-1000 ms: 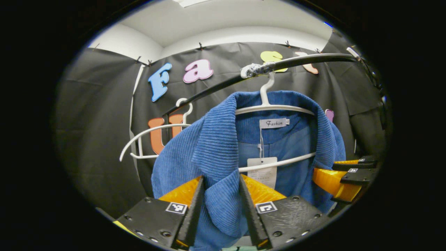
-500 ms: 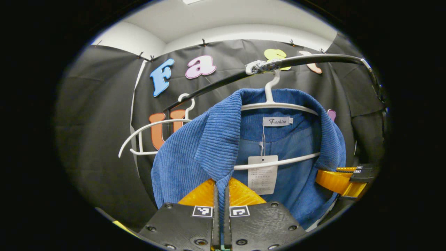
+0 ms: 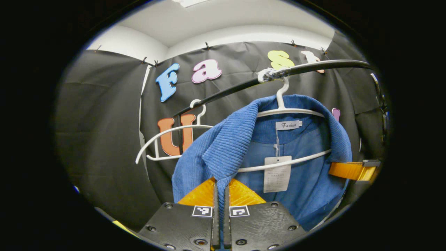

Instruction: Grasp the clothes on the hanger with both hands and then place them into the laundry hamper below.

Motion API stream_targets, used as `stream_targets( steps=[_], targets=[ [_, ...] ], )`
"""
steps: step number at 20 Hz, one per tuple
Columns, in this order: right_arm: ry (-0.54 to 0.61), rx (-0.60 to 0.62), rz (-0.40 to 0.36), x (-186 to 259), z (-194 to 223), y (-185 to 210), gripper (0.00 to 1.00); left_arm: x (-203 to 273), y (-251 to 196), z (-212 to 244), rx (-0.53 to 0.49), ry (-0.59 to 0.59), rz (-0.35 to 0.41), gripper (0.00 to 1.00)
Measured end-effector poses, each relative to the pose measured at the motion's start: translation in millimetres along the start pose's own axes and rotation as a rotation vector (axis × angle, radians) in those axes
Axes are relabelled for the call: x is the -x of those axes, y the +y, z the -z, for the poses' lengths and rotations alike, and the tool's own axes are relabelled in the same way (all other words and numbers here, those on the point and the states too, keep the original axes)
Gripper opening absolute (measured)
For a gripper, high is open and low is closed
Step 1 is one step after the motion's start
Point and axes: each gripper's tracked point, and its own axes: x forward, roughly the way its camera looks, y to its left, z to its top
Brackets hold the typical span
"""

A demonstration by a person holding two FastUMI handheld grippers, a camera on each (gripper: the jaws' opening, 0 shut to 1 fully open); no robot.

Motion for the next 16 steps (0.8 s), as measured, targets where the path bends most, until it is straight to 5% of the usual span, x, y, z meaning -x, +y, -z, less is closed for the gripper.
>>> stream_targets(
  steps=[16],
  targets=[
    [-0.120, -0.160, 0.028, 11, -74, -55, 0.04, -15, 61, -62, 0.006, -0.080, -0.094, 0.04]
  ],
)
